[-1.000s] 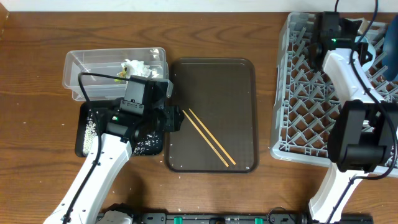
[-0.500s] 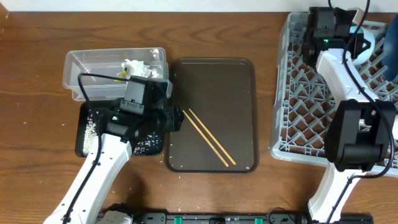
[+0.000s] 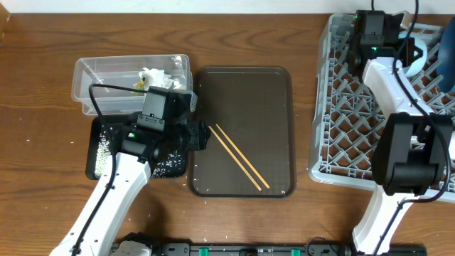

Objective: Sort waste into correct bins and load items into the dishwasher rack
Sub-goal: 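Carry the bowl right and place it into the dish rack, then reach the right gripper to the chopsticks and grasp one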

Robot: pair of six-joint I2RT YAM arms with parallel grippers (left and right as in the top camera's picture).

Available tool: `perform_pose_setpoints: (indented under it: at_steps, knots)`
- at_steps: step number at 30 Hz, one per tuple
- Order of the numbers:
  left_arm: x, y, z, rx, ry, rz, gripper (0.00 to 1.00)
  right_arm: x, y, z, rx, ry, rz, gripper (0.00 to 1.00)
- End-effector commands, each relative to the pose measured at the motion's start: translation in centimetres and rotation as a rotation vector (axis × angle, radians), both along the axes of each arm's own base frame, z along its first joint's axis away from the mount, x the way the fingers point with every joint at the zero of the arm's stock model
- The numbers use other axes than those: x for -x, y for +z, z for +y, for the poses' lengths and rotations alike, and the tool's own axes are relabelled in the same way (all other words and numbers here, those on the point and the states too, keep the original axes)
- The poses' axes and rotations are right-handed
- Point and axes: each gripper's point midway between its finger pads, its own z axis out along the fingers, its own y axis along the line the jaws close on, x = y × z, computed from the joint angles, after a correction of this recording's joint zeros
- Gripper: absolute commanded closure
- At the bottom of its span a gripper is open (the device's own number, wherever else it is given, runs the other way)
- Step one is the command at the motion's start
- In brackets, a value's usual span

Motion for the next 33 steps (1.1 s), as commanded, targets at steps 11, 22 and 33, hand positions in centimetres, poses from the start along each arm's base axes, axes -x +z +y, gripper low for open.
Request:
perform_pose_setpoints:
  at_steps: [11, 22, 33]
  knots:
    - [-0.3, 0.2, 0.2, -0.001, 0.013, -0.003, 0.49, 1.3, -4.7, 6.6, -0.09, 0.088, 0.071, 0.63]
    - [-0.1, 0.1, 0.3, -0.005, 0.014, 0.003, 0.48, 1.2, -1.4, 15.9, -0.715, 0.494, 0.026, 0.31]
    - [0.6, -1.8, 7.1, -0.226, 0.36, 0.105, 0.48, 10.2, -2.2, 32.2, -1.323, 0.941, 0.398, 0.39]
